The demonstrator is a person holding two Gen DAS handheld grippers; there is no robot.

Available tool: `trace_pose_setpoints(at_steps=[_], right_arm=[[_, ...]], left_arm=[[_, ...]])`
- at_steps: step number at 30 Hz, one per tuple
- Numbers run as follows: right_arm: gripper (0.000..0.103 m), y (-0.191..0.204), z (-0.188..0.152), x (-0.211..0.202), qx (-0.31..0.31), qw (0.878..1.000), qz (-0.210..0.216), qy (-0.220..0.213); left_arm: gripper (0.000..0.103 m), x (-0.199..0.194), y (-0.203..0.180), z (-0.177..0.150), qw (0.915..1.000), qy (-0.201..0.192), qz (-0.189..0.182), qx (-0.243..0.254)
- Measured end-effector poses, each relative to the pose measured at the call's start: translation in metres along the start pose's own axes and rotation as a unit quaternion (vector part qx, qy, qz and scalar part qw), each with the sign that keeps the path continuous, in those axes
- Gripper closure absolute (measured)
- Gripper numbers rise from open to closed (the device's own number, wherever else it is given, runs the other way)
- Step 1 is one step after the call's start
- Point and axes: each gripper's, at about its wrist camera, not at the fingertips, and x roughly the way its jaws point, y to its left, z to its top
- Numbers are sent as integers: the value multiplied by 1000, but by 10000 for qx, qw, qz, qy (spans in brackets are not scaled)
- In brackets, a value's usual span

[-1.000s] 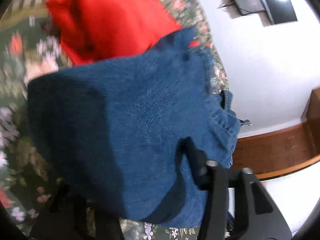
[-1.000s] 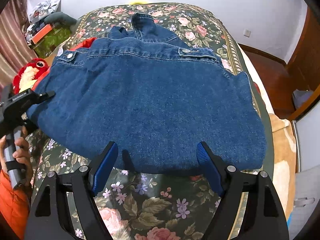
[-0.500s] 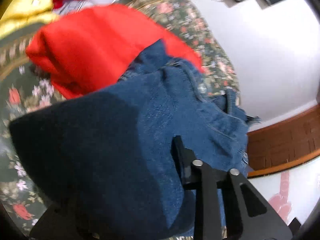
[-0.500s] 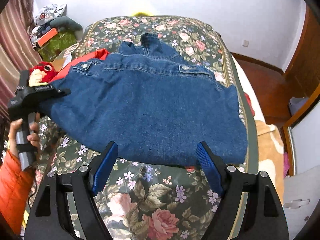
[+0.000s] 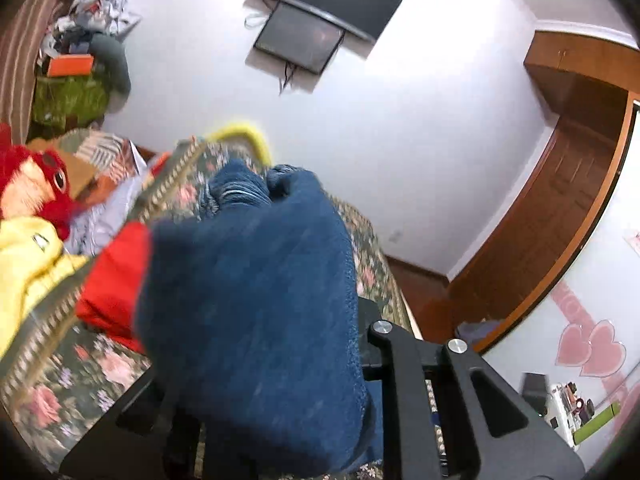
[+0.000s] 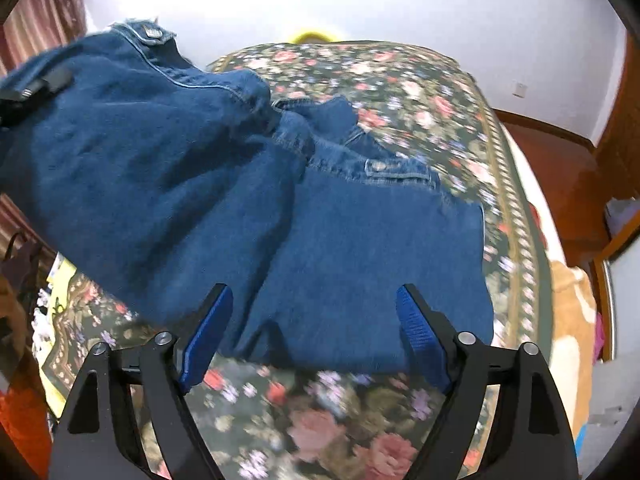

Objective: Fold large clothes

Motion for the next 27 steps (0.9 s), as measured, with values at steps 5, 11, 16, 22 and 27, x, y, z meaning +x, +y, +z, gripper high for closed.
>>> trace_pose_setpoints(at_steps=[5, 11, 16, 22, 27], right_arm=[[20, 38, 12, 42, -186, 9988, 372, 248], [20, 75, 3, 112, -499, 9910, 660, 1049], [20, 72, -6, 118, -635, 9895, 757, 1057], [19, 11, -9, 62, -155, 9972, 475, 557], [19, -59, -31, 5, 591, 9980, -214, 117]], left_arm=[[87, 3, 19, 2, 9969, 145, 743, 225], [87, 31, 47, -22, 9900, 477, 1319, 139], [87, 44, 46, -30, 9893, 493, 1360, 187], [87, 63, 1, -32, 9914, 431, 997, 728], [87, 95, -59, -44, 9923, 586, 357, 1034]])
